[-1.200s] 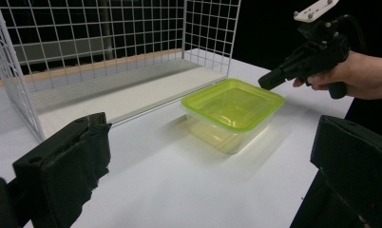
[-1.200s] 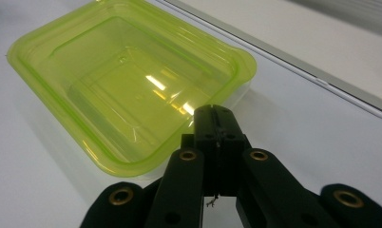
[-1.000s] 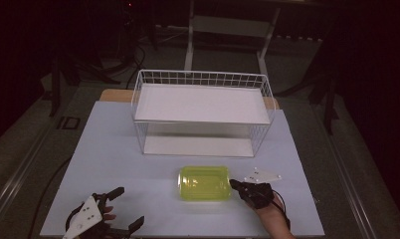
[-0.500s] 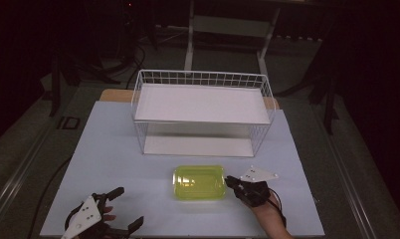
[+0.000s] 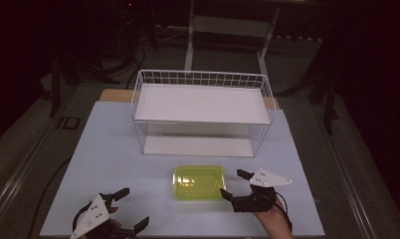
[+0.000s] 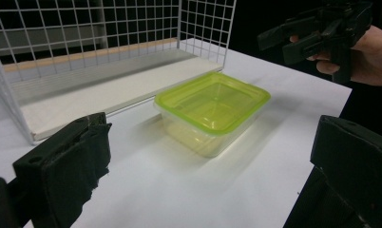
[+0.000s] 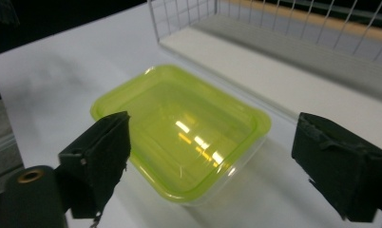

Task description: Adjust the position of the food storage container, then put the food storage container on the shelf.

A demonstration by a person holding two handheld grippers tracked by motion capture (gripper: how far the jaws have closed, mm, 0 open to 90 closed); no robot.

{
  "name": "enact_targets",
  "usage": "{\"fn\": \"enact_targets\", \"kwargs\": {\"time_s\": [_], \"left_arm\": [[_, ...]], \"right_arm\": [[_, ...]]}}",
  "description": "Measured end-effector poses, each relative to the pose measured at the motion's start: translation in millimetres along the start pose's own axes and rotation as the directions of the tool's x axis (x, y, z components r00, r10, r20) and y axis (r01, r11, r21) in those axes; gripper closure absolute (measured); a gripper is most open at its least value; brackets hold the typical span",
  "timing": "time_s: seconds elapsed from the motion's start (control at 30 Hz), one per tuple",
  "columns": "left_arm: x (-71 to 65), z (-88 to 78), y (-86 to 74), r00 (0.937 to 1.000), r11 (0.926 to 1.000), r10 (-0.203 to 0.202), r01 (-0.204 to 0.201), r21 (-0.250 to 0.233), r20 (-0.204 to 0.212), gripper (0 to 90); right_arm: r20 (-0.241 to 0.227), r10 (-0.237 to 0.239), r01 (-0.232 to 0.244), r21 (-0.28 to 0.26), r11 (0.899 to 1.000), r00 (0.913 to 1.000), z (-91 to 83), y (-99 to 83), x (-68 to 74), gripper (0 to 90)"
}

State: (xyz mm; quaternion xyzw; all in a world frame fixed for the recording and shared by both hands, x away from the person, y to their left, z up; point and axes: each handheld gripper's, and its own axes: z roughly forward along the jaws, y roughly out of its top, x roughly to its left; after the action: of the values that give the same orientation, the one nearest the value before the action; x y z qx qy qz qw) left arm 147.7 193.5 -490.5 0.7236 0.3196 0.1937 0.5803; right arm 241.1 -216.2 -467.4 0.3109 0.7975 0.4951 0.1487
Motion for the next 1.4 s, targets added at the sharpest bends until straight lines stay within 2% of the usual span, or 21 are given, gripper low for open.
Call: {"fn": "enact_targets", "kwargs": {"time_s": [0.13,0.2,0.23,0.3,0.33,0.37,0.4,0.47,0.57,0.73,0.77,0.83,0.93,0.97,1.0,1.07,1.1,1.2,1.27,1.33,1.4], "left_arm": [[0.5,3.8,3.3,1.0,1.0,0.0,0.0,0.005,0.001,0.1],[0.4,7.7,7.4,1.0,0.9998,0.006,-0.006,0.018,0.008,0.1],[0.4,9.6,9.0,0.9999,0.9997,0.012,-0.012,0.023,0.008,0.1],[0.6,12.3,11.3,0.9998,0.9993,0.014,-0.014,0.034,0.013,0.1],[0.6,12.3,11.3,0.9998,0.9993,0.014,-0.014,0.034,0.013,0.1],[3.0,21.1,16.9,0.9997,0.9992,0.01,-0.01,0.038,0.022,0.1],[7.1,29.7,20.7,0.9997,0.9992,-0.007,0.006,0.041,0.022,0.1],[10.8,37.7,24.2,0.9997,0.999,-0.015,0.015,0.041,0.021,0.1],[12.5,44.3,27.0,0.9998,0.999,-0.012,0.011,0.044,0.018,0.1],[11.6,54.8,28.9,0.9997,0.9969,-0.025,0.024,0.074,0.002,0.1],[11.1,60.7,28.2,0.9996,0.9936,-0.026,0.027,0.11,-0.004,0.1],[11.1,63.4,27.3,0.999,0.992,-0.044,0.045,0.118,-0.009,0.1],[11.3,66.8,27.5,0.9951,0.985,-0.098,0.099,0.141,-0.016,0.1],[11.3,66.8,27.5,0.9951,0.985,-0.098,0.099,0.141,-0.016,0.1],[11.3,69.6,28.1,0.9914,0.979,-0.131,0.129,0.158,0.002,0.1],[10.8,72.5,29.4,0.9879,0.97,-0.155,0.15,0.192,0.012,0.1],[11.5,74.5,30.0,0.9832,0.9633,-0.18,0.17,0.208,0.031,0.1],[12.2,80.8,32.1,0.9767,0.9484,-0.215,0.207,0.24,0.005,0.1],[12.2,85.1,33.1,0.9789,0.9462,-0.203,0.203,0.252,-0.026,0.1],[13.1,89.8,32.8,0.9761,0.9414,-0.21,0.218,0.258,-0.058,0.1],[14.3,96.3,31.0,0.9671,0.926,-0.241,0.254,0.279,-0.081,0.2]], "right_arm": [[0.036,-0.014,0.015,-0.031,0.999,0.9993,-2.2,2.0,2.4,15.0],[0.012,-0.01,0.01,-0.035,0.999,0.9999,-2.5,3.8,0.5,15.7],[0.014,-0.014,0.014,-0.036,0.999,0.9998,-2.7,4.2,0.1,19.6],[0.012,-0.027,0.027,-0.042,0.999,0.9996,-3.1,4.7,-0.6,20.4],[-0.01,-0.037,0.036,-0.071,0.997,0.9993,-3.9,4.9,-1.9,20.4],[-0.01,-0.037,0.036,-0.071,0.997,0.9993,-3.9,4.9,-1.9,20.5],[0.016,-0.051,0.052,-0.044,0.998,0.9985,-5.4,8.4,-2.4,18.7],[0.044,-0.079,0.081,-0.035,0.996,0.9959,-5.3,9.8,-1.6,18.7],[0.045,-0.098,0.1,-0.037,0.994,0.9942,-4.0,11.1,-0.3,17.5],[0.026,-0.062,0.063,-0.037,0.997,0.9977,-2.1,11.0,-2.5,17.3],[0.024,-0.044,0.045,-0.035,0.998,0.9987,-1.1,10.4,-4.8,15.7],[0.033,-0.042,0.043,-0.029,0.999,0.9986,-0.3,10.3,-5.2,14.5],[0.028,0.014,-0.014,-0.013,1.0,0.9995,3.9,7.6,-8.8,11.0],[0.028,0.014,-0.014,-0.013,1.0,0.9995,3.9,7.6,-8.8,11.0],[0.043,0.034,-0.033,-0.01,0.999,0.9985,5.5,6.4,-8.9,11.1],[0.058,0.043,-0.043,-0.004,0.999,0.9974,7.9,4.3,-8.5,11.0],[0.067,0.056,-0.056,-0.002,0.998,0.9962,8.4,4.4,-8.5,11.0],[0.063,0.11,-0.11,-0.003,0.994,0.992,8.2,6.4,-10.6,11.1],[0.077,0.124,-0.124,0.0,0.992,0.9894,7.6,8.0,-10.5,11.3],[0.071,0.137,-0.139,0.013,0.99,0.988,8.3,9.0,-10.5,12.8],[0.069,0.153,-0.156,0.034,0.987,0.9858,10.6,8.6,-11.4,14.5]]}}
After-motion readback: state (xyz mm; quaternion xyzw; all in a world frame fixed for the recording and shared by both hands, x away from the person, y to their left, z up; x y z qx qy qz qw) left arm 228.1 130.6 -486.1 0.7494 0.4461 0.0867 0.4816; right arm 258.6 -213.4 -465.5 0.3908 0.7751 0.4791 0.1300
